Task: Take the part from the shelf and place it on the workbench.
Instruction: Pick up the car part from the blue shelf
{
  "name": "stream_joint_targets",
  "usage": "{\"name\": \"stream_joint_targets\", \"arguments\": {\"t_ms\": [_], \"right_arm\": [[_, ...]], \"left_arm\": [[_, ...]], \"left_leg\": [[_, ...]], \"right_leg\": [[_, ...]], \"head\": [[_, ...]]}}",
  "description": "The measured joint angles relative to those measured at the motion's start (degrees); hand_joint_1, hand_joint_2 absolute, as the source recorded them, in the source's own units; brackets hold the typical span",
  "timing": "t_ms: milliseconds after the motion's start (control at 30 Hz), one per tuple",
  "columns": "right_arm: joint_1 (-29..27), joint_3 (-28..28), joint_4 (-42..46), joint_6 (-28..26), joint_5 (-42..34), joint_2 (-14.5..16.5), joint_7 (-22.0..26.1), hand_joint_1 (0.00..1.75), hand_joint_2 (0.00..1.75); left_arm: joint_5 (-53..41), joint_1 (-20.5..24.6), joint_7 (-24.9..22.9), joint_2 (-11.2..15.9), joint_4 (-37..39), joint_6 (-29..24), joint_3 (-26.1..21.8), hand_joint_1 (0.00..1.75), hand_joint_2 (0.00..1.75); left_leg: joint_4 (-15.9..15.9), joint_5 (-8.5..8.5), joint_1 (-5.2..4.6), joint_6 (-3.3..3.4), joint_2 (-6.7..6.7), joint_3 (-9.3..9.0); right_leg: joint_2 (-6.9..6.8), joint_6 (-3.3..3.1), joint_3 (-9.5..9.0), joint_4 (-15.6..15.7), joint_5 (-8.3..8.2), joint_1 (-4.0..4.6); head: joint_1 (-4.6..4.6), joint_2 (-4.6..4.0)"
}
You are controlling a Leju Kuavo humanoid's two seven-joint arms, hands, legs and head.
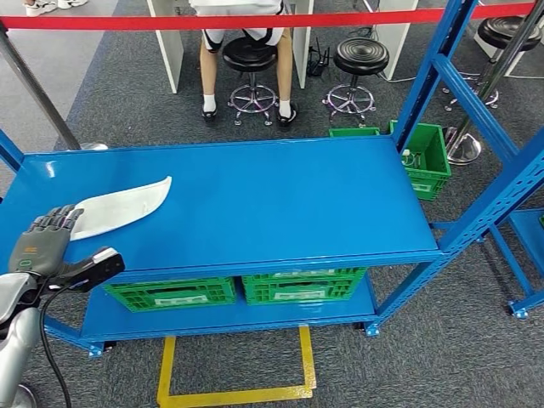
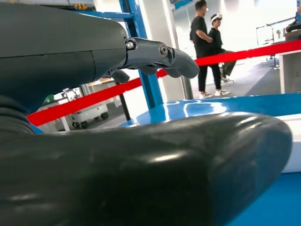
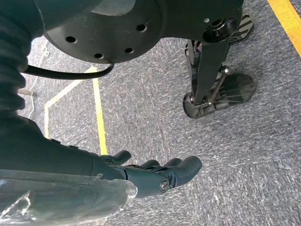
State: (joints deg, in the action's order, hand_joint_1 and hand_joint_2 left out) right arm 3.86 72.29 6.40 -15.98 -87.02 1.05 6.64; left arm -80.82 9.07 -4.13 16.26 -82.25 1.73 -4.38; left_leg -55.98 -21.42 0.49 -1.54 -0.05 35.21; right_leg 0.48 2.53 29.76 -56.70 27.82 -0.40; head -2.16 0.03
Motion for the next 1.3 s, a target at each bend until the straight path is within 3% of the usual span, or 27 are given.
{"name": "stream_joint_targets", "arguments": {"t_ms": [133, 300, 500, 567, 600, 633, 667, 700, 733, 767, 800, 867, 933, 1033, 1100, 1133, 1233, 1267, 1300], "right_arm": [[0.0, 0.07, 0.0, 0.07, -0.02, 0.0, 0.02, 0.0, 1.75], [-0.03, 0.1, 0.0, 0.2, -0.05, 0.02, -0.01, 0.0, 1.75], [-0.03, 0.1, 0.0, 0.2, -0.06, 0.02, -0.02, 0.0, 1.75], [0.06, 0.11, 0.0, 0.2, -0.07, 0.02, -0.05, 0.0, 1.75], [0.11, 0.12, 0.0, 0.2, -0.08, 0.01, -0.07, 0.0, 1.75], [0.08, 0.13, 0.0, 0.21, -0.08, 0.01, -0.08, 0.0, 1.75], [0.02, 0.13, 0.0, 0.22, -0.08, 0.03, -0.1, 0.0, 1.75], [-0.01, 0.14, 0.0, 0.26, -0.08, 0.06, -0.14, 0.0, 1.75], [-0.05, 0.15, 0.0, 0.3, -0.09, 0.09, -0.19, 0.0, 1.75], [-0.03, 0.15, -0.01, 0.32, -0.09, 0.12, -0.23, 0.0, 1.75], [-0.06, 0.16, -0.01, 0.35, -0.1, 0.13, -0.26, 0.0, 1.75], [-0.2, 0.16, -0.02, 0.34, -0.1, 0.12, -0.26, 0.0, 1.75], [-0.21, 0.15, -0.02, 0.33, -0.1, 0.1, -0.26, 0.0, 1.75], [-0.25, 0.14, -0.02, 0.33, -0.1, 0.09, -0.26, 0.0, 1.75], [-0.38, 0.15, -0.02, 0.33, -0.1, 0.09, -0.26, 0.0, 1.75], [-0.41, 0.15, -0.02, 0.33, -0.1, 0.09, -0.26, 0.0, 1.75], [-0.42, 0.15, -0.02, 0.34, -0.11, 0.1, -0.27, 0.0, 1.75], [-0.36, 0.15, -0.02, 0.34, -0.11, 0.1, -0.28, 0.0, 1.75], [-0.2, 0.15, -0.02, 0.35, -0.12, 0.1, -0.29, 0.0, 1.75]], "left_arm": [[-0.54, 0.25, -0.64, 0.01, 0.31, 0.22, 0.4, 0.0, 0.0], [-0.1, 0.61, -0.66, 0.29, 0.57, 0.31, 0.43, 0.0, 0.0], [-0.1, 0.67, -0.66, 0.3, 0.57, 0.31, 0.43, 0.0, 0.0], [-0.1, 0.88, -0.66, 0.31, 0.58, 0.31, 0.43, 0.0, 0.0], [-0.1, 1.01, -0.66, 0.29, 0.6, 0.31, 0.44, 0.0, 0.0], [-0.1, 1.09, -0.66, 0.21, 0.69, 0.32, 0.51, 0.0, 0.0], [-0.1, 1.12, -0.66, 0.11, 0.78, 0.34, 0.6, 0.0, 0.0], [-0.1, 1.18, -0.66, 0.01, 0.86, 0.36, 0.69, 0.0, 0.0], [-0.1, 1.25, -0.66, -0.06, 0.94, 0.38, 0.78, 0.0, 0.0], [-0.1, 1.35, -0.66, -0.08, 0.95, 0.38, 0.8, 0.0, 0.0], [-0.1, 1.42, -0.66, -0.09, 0.96, 0.38, 0.82, 0.0, 0.0], [-0.1, 1.54, -0.66, -0.13, 0.97, 0.38, 0.84, 0.0, 0.0], [-0.1, 1.71, -0.66, -0.15, 0.97, 0.38, 0.85, 0.0, 0.0], [-0.1, 1.6, -0.66, -0.23, 1.09, 0.44, 0.88, 0.0, 0.0], [-0.1, 1.46, -0.66, -0.31, 1.24, 0.48, 0.91, 0.0, 0.0], [-0.1, 1.44, -0.68, -0.32, 1.29, 0.49, 0.91, 0.0, 0.0], [-0.28, 1.41, -0.94, -0.34, 1.44, 0.48, 0.87, 0.0, 0.0], [-0.5, 1.37, -1.23, -0.35, 1.5, 0.43, 0.87, 0.0, 0.0], [-0.86, 1.34, -1.72, -0.38, 1.55, 0.37, 0.87, 0.0, 0.0]], "left_leg": [[-0.07, -0.08, -0.07, 0.08, 0.0, 0.02], [0.78, -0.92, -0.34, 1.38, 0.02, -0.22], [0.87, -0.91, -0.28, 1.52, -0.02, -0.46], [1.08, -0.9, -0.09, 1.84, 0.0, -1.13], [1.16, -0.93, -0.01, 1.99, 0.01, -1.47], [1.17, -1.12, 0.11, 1.89, 0.02, -1.8], [0.88, -1.59, 0.31, 1.19, -0.01, -2.18], [0.56, -2.1, 0.47, 0.32, -0.03, -2.47], [0.32, -2.66, 0.63, -0.6, -0.04, -2.74], [0.12, -3.0, 0.74, -1.44, -0.04, -2.99], [0.15, -3.05, 0.73, -1.82, -0.03, -3.07], [-0.56, -2.78, 0.89, -2.38, 0.01, -2.96], [-5.09, -3.16, 0.93, -2.66, 0.07, -0.31], [-14.61, -6.79, 0.82, -2.63, 0.08, 6.82], [-14.75, -7.93, 0.74, -2.24, 0.08, 8.94], [-12.51, -6.76, 0.63, -1.92, 0.07, 8.84], [-2.79, 3.2, 0.07, -0.85, -0.23, 7.07], [-1.0, 5.44, -0.08, -0.74, -0.39, 6.66], [-0.24, 5.96, -0.22, -0.73, -0.48, 6.43]], "right_leg": [[0.01, 0.06, -0.03, 0.08, -0.03, -0.05], [-0.03, 1.15, -0.64, -0.64, -1.37, -0.3], [-0.04, 1.22, -0.75, -0.61, -1.33, -0.31], [-0.06, 1.19, -0.09, -2.06, -0.02, -0.31], [-0.07, 1.08, 1.3, -4.61, 1.62, -0.32], [-0.07, 1.07, 3.89, -8.43, 3.19, -0.41], [-0.02, 1.37, 4.94, -8.5, 2.46, -0.62], [-0.01, 1.2, 5.87, -8.07, 1.89, -0.81], [0.02, 0.96, 5.77, -6.05, 0.24, -0.99], [0.07, 0.46, 4.54, -2.75, -1.39, -1.08], [0.1, -0.42, 4.44, -2.67, -1.21, -1.05], [0.27, -1.34, 3.76, -2.62, -1.41, -1.06], [0.38, -2.06, 2.65, -2.27, -1.08, -1.0], [0.49, -2.59, 0.78, -1.63, 0.09, -0.78], [0.66, -2.55, -1.04, -1.34, 1.32, -0.64], [0.74, -2.43, -2.16, -1.23, 2.03, -0.59], [1.14, -1.67, -4.92, -1.28, 4.62, -0.25], [1.25, -1.48, -5.59, -1.25, 5.7, -0.1], [1.26, -1.37, -6.41, -1.1, 6.67, 0.06]], "head": [[-0.01, 0.0], [0.0, -0.01], [-0.02, -0.01], [-0.1, -0.01], [-0.21, 0.0], [-0.35, 0.01], [-0.52, 0.01], [-0.7, 0.01], [-0.78, 0.01], [-0.82, 0.0], [-0.79, 0.0], [-0.64, 0.0], [-0.42, 0.01], [-0.16, 0.01], [-0.1, 0.0], [-0.07, -0.01], [0.2, 0.0], [0.28, 0.0], [0.33, -0.01]]}}
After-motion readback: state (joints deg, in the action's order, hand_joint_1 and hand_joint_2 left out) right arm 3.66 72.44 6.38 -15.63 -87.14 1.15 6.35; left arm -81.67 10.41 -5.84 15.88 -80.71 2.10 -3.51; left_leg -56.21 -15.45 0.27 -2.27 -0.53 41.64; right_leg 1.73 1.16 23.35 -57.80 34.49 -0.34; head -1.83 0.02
